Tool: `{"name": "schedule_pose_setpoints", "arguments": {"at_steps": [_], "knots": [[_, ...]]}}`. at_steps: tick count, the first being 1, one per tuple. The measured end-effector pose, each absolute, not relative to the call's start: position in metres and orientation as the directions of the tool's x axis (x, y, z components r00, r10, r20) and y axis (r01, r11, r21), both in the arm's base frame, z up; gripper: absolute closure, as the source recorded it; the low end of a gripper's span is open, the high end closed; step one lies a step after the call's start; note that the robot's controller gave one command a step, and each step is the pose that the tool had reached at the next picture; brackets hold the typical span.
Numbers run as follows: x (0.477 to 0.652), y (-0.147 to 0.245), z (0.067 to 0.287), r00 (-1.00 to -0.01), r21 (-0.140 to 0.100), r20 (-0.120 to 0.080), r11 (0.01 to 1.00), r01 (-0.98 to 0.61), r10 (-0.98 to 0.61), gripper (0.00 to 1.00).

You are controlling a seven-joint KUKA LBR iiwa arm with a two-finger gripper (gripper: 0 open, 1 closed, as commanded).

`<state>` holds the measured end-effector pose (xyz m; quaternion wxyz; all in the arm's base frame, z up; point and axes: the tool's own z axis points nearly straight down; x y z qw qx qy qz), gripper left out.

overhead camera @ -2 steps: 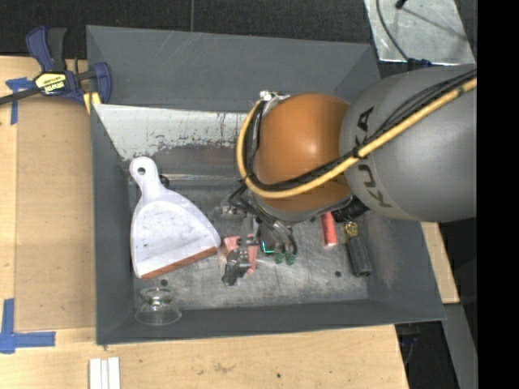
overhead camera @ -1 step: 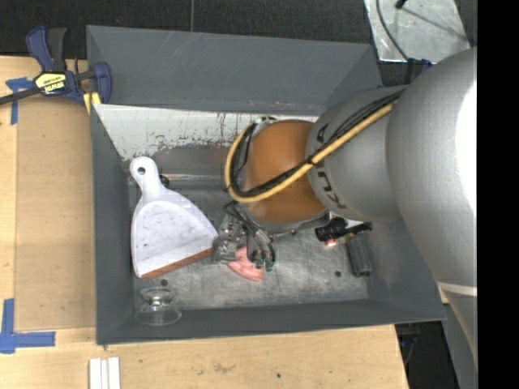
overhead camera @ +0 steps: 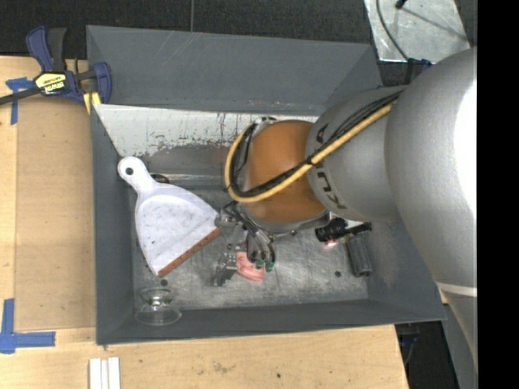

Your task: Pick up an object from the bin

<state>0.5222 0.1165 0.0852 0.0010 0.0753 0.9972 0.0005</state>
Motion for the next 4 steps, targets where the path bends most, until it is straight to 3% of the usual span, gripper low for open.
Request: {"name": "schedule_pose_setpoints", "arguments": {"at_steps": [1, 2, 3, 4], "knots": [[0.522, 0.116, 0.085, -0.989, 0.001, -0.002, 0.989, 0.151, 0.151, 1.00], [0.522, 0.116, 0.085, -0.988, 0.001, -0.002, 0.988, 0.151, 0.151, 1.00], [0.533, 0.110, 0.130, -0.987, -0.001, 0.005, 0.987, 0.158, 0.158, 1.00], [0.516, 0.122, 0.279, -0.959, 0.003, -0.005, 0.959, 0.285, 0.285, 0.00]]}}
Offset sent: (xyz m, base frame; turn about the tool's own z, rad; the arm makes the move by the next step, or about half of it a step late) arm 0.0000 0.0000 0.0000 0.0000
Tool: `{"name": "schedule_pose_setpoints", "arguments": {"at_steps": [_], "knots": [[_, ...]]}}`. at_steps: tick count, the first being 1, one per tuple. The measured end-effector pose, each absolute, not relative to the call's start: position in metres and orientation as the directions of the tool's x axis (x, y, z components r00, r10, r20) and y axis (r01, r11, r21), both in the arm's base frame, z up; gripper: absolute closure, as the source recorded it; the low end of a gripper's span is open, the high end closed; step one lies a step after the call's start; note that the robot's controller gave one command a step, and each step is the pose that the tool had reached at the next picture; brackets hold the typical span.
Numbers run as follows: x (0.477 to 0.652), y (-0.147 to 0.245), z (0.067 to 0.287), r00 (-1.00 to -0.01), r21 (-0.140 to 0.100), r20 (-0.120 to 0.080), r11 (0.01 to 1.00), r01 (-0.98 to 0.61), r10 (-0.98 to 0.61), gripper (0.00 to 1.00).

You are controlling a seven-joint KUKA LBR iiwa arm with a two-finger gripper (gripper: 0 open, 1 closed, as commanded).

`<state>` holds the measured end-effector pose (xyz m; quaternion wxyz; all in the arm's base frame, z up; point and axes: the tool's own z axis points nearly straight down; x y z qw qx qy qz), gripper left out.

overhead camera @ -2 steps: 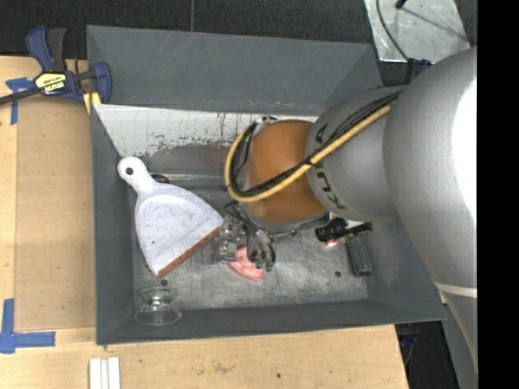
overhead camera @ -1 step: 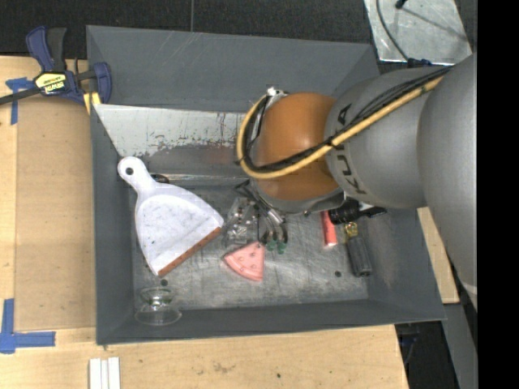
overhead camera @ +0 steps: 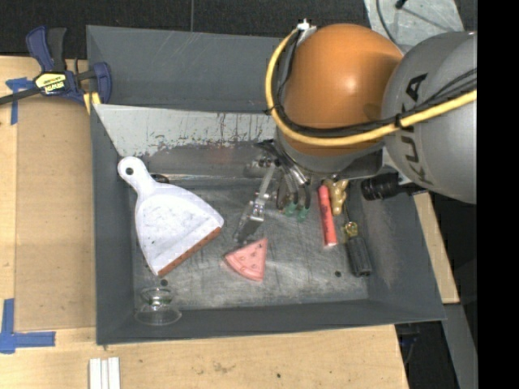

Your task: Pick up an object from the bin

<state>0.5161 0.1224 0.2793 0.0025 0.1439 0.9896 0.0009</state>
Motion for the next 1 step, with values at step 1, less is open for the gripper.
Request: {"name": "schedule_pose_setpoints", "arguments": {"at_steps": [1], "knots": [[0.5154, 0.1229, 0.2775, -0.959, 0.001, -0.003, 0.959, 0.284, 0.284, 0.00]]}}
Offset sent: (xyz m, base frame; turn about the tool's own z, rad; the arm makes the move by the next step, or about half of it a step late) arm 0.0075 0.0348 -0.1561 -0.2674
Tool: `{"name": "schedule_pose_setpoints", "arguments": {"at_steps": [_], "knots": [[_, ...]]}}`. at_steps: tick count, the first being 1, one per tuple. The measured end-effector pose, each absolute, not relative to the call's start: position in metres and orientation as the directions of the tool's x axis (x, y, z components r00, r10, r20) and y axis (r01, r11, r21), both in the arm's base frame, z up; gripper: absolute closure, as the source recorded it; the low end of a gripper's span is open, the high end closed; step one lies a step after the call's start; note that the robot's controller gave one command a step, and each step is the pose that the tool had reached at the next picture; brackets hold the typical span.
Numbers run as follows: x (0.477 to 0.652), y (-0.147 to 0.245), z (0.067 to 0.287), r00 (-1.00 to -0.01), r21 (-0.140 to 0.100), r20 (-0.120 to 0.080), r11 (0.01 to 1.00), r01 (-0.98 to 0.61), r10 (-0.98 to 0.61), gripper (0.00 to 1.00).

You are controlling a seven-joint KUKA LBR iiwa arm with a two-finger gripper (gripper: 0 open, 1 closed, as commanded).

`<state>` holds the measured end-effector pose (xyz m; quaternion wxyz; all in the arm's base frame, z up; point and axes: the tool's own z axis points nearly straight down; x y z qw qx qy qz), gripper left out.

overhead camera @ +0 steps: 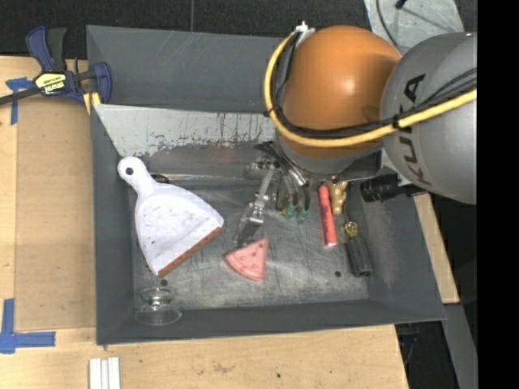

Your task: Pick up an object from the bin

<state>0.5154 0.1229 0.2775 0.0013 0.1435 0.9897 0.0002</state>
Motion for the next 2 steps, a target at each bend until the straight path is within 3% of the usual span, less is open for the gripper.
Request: {"name": "schedule_pose_setpoints", "arguments": {"at_steps": [1, 2], "knots": [[0.519, 0.131, 0.243, -0.975, 0.003, -0.009, 0.975, 0.222, 0.222, 0.00], [0.510, 0.107, 0.182, -0.995, 0.003, -0.006, 0.995, 0.104, 0.104, 0.00]]}}
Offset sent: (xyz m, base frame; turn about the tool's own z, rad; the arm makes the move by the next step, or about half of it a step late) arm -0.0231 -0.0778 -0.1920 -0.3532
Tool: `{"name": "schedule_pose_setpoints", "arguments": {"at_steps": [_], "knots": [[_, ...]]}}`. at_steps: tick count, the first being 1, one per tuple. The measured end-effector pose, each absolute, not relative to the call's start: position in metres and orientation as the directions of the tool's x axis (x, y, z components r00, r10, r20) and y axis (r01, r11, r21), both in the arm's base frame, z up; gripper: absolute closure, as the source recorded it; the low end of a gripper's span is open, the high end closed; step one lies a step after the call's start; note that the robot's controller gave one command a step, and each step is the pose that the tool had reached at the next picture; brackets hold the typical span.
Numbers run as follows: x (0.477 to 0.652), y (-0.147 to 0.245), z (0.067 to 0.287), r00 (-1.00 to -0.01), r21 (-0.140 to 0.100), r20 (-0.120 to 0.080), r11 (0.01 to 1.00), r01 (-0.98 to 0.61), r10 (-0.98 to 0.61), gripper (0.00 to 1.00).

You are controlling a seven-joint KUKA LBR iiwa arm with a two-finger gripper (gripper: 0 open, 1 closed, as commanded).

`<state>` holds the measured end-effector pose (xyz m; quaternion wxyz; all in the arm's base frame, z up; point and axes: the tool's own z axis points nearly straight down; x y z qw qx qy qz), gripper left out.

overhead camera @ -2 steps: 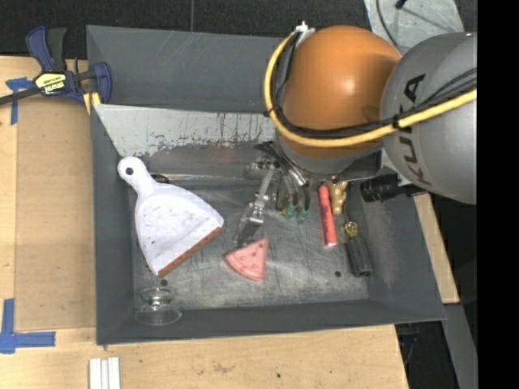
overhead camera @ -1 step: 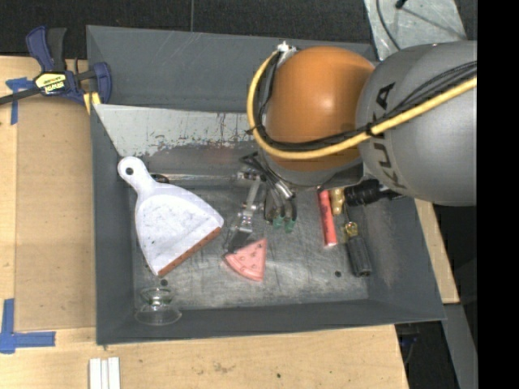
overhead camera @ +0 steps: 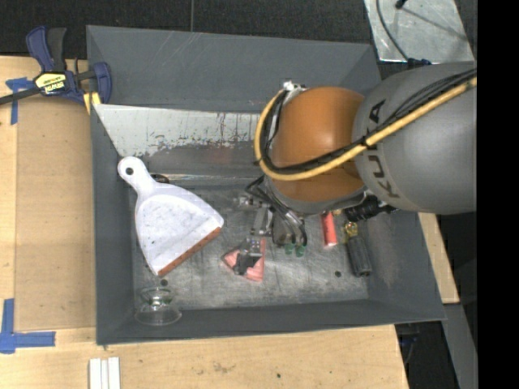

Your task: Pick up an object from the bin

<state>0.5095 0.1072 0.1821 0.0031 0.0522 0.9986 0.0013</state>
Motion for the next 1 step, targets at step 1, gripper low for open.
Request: {"name": "schedule_pose_setpoints", "arguments": {"at_steps": [1], "knots": [[0.5098, 0.0899, 0.1420, -0.998, -0.003, 0.003, 0.998, 0.056, 0.056, 0.00]]}}
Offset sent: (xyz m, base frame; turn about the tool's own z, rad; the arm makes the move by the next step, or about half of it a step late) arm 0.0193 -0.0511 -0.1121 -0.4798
